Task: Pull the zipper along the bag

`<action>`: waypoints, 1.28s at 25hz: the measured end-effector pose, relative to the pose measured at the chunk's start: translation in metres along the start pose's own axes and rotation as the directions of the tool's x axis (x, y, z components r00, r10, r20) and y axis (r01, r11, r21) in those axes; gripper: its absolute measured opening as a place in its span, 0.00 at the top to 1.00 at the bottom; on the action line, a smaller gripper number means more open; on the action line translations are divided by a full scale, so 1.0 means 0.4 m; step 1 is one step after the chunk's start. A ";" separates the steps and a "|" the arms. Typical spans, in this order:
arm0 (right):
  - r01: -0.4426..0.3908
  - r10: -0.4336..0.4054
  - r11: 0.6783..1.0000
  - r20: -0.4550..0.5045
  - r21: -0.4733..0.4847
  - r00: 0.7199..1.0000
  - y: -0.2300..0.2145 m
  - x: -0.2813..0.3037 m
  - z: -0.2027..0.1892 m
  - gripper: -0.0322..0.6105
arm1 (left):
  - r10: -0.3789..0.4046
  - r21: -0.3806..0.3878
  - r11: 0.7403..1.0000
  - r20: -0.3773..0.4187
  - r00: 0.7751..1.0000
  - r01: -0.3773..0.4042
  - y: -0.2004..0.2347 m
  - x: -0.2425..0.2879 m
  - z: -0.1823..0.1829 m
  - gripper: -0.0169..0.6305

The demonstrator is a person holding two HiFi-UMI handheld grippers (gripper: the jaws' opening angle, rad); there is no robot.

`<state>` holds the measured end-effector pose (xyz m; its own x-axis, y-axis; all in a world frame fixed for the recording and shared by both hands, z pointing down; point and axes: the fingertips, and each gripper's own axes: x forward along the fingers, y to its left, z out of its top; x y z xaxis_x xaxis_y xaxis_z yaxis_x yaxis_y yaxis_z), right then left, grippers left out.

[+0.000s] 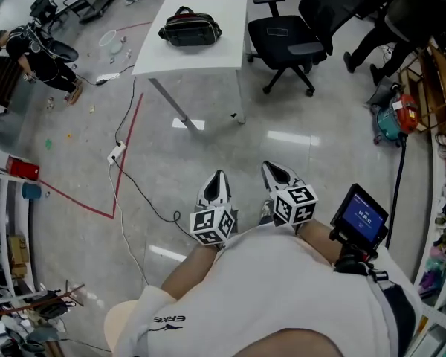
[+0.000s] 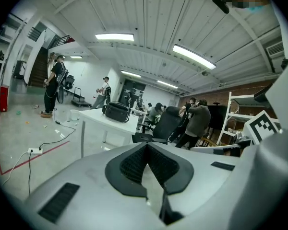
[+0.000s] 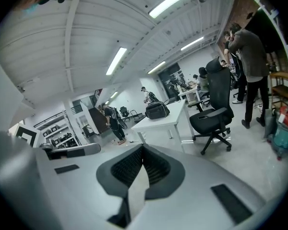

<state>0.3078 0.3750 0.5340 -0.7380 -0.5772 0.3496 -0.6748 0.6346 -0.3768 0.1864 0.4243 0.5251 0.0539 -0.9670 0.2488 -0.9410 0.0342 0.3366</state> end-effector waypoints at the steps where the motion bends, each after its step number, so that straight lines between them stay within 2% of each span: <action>1: 0.004 -0.004 1.000 -0.001 0.004 1.000 -0.029 0.009 0.017 0.95 | 0.001 0.010 1.000 -0.005 1.000 -0.001 -0.014 0.033 0.007 0.97; 4: 0.006 -0.006 1.000 -0.008 0.013 1.000 -0.113 0.047 0.074 0.95 | 0.024 0.032 0.999 -0.023 0.999 -0.024 -0.043 0.134 0.029 0.97; 8: 0.001 -0.001 1.000 -0.008 0.013 1.000 -0.166 0.084 0.108 0.95 | 0.047 0.036 0.998 -0.020 0.999 -0.046 -0.048 0.204 0.040 0.97; 14: -0.006 0.007 0.999 -0.018 0.039 1.000 -0.199 0.130 0.130 0.95 | 0.088 0.062 0.994 -0.024 0.996 -0.087 -0.036 0.263 0.058 0.97; 19: -0.002 0.004 0.998 -0.031 0.055 1.000 -0.201 0.200 0.141 0.95 | 0.101 0.069 0.993 -0.032 0.994 -0.099 0.014 0.311 0.082 0.97; 24: 0.024 -0.023 0.998 -0.017 0.056 1.000 -0.198 0.304 0.175 0.95 | 0.079 0.071 0.995 -0.036 0.996 -0.076 0.097 0.385 0.122 0.97; 32: 0.084 -0.086 0.994 0.031 0.062 0.996 -0.155 0.467 0.265 0.95 | 0.004 0.083 0.997 -0.022 1.000 -0.002 0.235 0.505 0.246 0.97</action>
<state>0.2113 0.1735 0.5316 -0.6767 -0.6454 0.3541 -0.7336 0.5503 -0.3988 0.0761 0.2074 0.5175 0.0574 -0.9612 0.2697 -0.9657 0.0151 0.2592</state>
